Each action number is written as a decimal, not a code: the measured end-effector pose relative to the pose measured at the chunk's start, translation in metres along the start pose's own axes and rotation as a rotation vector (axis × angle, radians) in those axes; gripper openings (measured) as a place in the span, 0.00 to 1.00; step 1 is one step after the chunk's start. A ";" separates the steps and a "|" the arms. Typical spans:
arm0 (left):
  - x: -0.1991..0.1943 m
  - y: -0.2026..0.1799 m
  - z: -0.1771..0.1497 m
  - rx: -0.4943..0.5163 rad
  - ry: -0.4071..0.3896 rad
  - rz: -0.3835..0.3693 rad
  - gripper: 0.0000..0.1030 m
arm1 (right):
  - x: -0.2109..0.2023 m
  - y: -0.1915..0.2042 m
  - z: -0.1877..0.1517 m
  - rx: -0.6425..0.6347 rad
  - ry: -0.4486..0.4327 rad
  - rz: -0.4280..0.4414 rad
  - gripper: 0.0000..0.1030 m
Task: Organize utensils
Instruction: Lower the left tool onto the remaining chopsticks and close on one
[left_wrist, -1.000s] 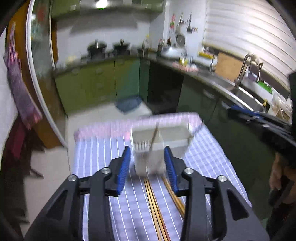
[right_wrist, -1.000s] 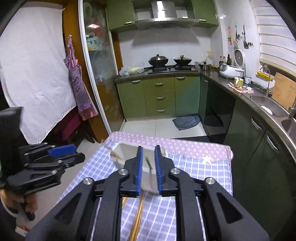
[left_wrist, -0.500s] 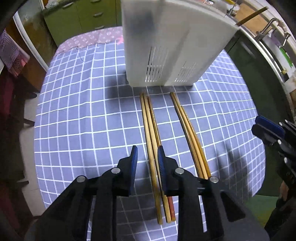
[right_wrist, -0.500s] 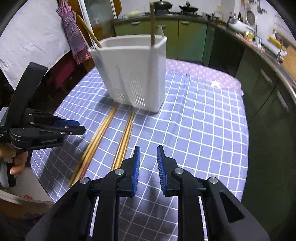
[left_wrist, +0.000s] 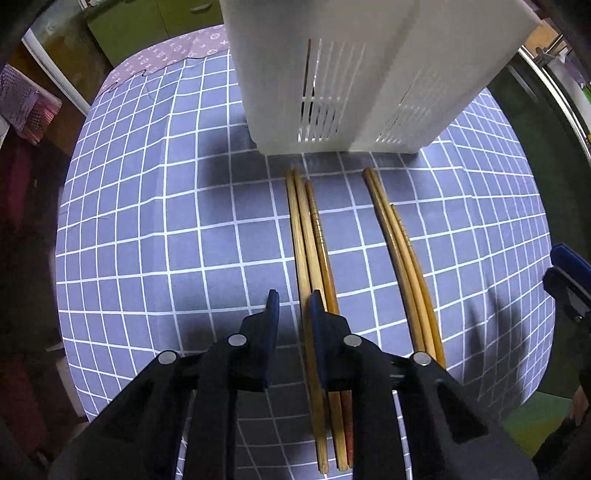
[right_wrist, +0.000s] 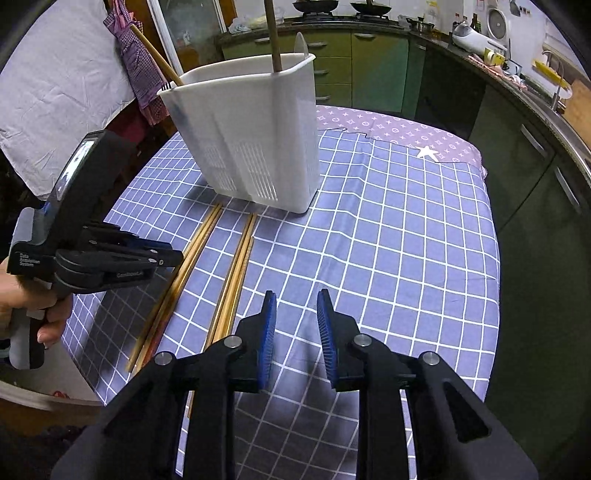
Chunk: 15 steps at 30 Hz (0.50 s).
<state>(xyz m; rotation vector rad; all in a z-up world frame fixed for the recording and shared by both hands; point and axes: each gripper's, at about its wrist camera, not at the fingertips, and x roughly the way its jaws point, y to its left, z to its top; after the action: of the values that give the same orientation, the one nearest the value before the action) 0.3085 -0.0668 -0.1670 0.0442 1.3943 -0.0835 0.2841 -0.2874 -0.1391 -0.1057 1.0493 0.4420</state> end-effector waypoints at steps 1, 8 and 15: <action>0.001 0.000 0.000 0.002 0.003 0.002 0.15 | 0.000 0.000 -0.001 -0.001 0.001 0.003 0.23; 0.013 -0.011 0.006 0.014 0.026 0.010 0.14 | -0.002 0.001 -0.002 -0.003 0.006 0.005 0.23; 0.014 -0.023 0.013 0.040 0.036 0.018 0.07 | -0.001 0.001 -0.005 -0.004 0.013 0.001 0.23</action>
<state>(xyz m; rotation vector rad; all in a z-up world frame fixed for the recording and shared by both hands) 0.3216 -0.0914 -0.1785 0.0923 1.4279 -0.0964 0.2795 -0.2880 -0.1406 -0.1121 1.0616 0.4450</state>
